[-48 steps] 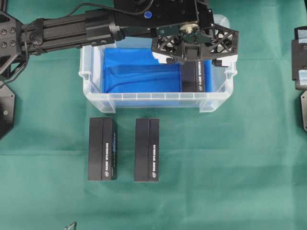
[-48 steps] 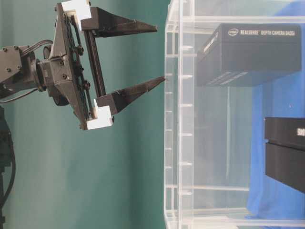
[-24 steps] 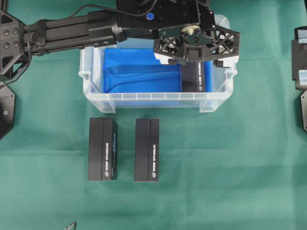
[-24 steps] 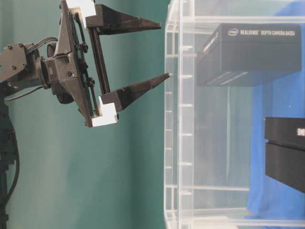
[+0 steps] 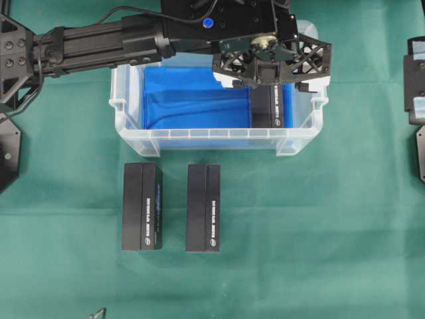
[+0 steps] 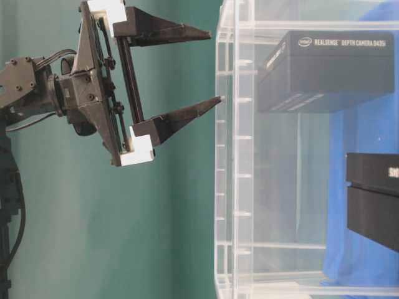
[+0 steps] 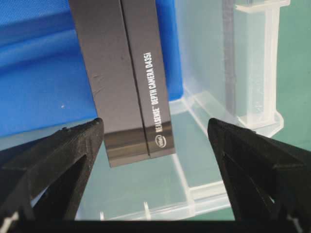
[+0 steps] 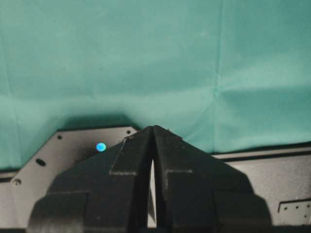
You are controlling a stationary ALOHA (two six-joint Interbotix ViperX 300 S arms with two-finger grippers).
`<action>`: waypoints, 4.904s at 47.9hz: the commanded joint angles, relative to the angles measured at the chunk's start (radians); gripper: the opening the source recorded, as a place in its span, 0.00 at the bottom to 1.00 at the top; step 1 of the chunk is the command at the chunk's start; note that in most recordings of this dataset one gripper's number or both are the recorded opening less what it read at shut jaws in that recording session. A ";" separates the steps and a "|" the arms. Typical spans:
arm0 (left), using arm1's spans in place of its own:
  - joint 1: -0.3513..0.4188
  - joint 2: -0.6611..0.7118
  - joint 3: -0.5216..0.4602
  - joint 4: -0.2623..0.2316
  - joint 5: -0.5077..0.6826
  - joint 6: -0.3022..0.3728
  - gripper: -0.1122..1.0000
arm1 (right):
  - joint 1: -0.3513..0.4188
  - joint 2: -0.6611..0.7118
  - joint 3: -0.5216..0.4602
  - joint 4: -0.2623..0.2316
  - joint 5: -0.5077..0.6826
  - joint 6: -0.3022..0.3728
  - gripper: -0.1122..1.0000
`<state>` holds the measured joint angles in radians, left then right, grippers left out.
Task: Take the box out of the case with the left arm.
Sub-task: 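Move the open left gripper over the right box in the case, then lower the left gripper around the right box and close on it, then lift the right box up out of the case with the left gripper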
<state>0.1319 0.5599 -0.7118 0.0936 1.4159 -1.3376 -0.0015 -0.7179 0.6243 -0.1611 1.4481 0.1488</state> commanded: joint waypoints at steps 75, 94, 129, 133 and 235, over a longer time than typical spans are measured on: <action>-0.002 -0.021 0.069 0.100 -0.054 -0.028 0.89 | 0.000 -0.002 -0.009 0.002 -0.002 -0.003 0.12; -0.005 -0.023 0.160 0.100 -0.150 -0.069 0.89 | -0.002 -0.002 -0.008 0.002 -0.002 -0.003 0.12; -0.018 0.018 0.258 0.101 -0.249 -0.121 0.89 | -0.002 -0.002 -0.009 0.005 0.000 0.000 0.12; -0.018 0.018 0.258 0.100 -0.249 -0.121 0.89 | -0.002 -0.002 -0.009 0.003 -0.002 0.000 0.12; -0.054 -0.055 -0.230 0.095 0.204 -0.078 0.65 | -0.002 -0.002 -0.009 0.005 -0.002 0.000 0.12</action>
<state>0.0782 0.5262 -0.8698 0.1856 1.5953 -1.4189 -0.0031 -0.7179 0.6243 -0.1580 1.4481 0.1488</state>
